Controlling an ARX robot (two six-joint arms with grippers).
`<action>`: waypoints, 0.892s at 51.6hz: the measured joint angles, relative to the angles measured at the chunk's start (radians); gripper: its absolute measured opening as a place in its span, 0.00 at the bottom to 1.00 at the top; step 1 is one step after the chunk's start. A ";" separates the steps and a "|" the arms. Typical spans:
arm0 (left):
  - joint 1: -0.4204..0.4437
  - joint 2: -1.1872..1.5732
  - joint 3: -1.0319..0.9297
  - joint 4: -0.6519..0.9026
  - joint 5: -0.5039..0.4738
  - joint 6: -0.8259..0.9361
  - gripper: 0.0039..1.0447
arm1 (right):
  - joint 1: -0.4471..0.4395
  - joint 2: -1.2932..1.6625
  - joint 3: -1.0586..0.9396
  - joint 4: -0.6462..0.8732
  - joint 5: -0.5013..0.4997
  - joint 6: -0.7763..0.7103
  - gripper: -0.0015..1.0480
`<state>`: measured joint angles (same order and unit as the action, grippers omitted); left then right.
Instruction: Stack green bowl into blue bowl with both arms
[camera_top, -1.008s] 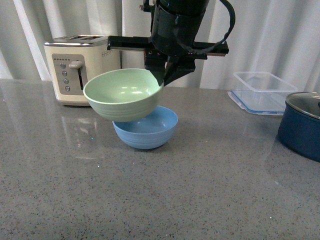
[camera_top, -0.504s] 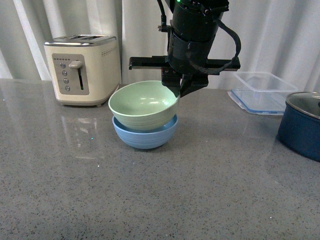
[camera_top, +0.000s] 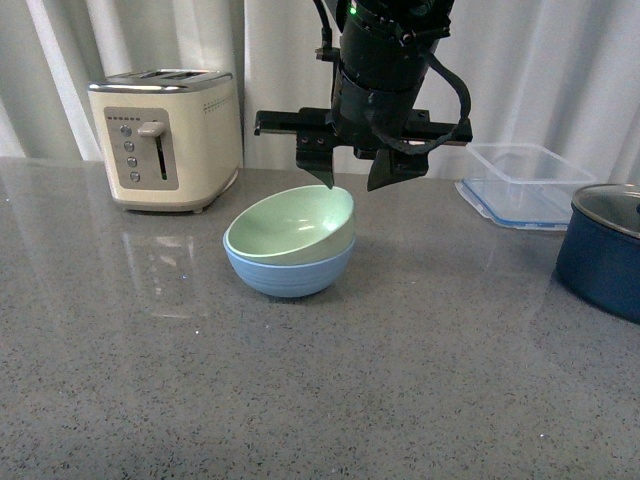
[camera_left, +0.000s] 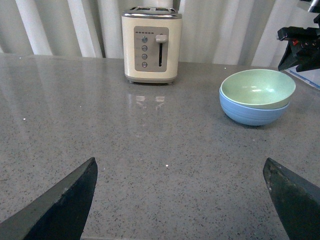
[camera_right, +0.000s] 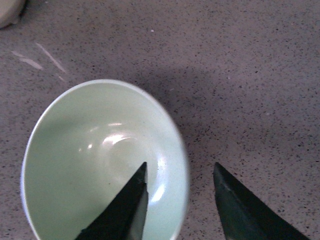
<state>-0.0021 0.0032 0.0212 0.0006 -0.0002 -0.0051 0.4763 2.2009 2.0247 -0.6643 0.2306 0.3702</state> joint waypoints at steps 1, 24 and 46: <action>0.000 0.000 0.000 0.000 0.000 0.000 0.94 | -0.001 -0.010 -0.011 0.011 -0.009 0.004 0.42; 0.000 0.000 0.000 0.000 -0.002 0.000 0.94 | -0.109 -0.619 -0.942 1.219 0.124 -0.309 0.39; 0.000 0.000 0.000 0.000 -0.001 0.000 0.94 | -0.269 -0.937 -1.567 1.476 -0.035 -0.367 0.01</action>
<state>-0.0021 0.0029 0.0212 0.0006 -0.0013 -0.0051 0.2070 1.2636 0.4572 0.8116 0.1955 0.0032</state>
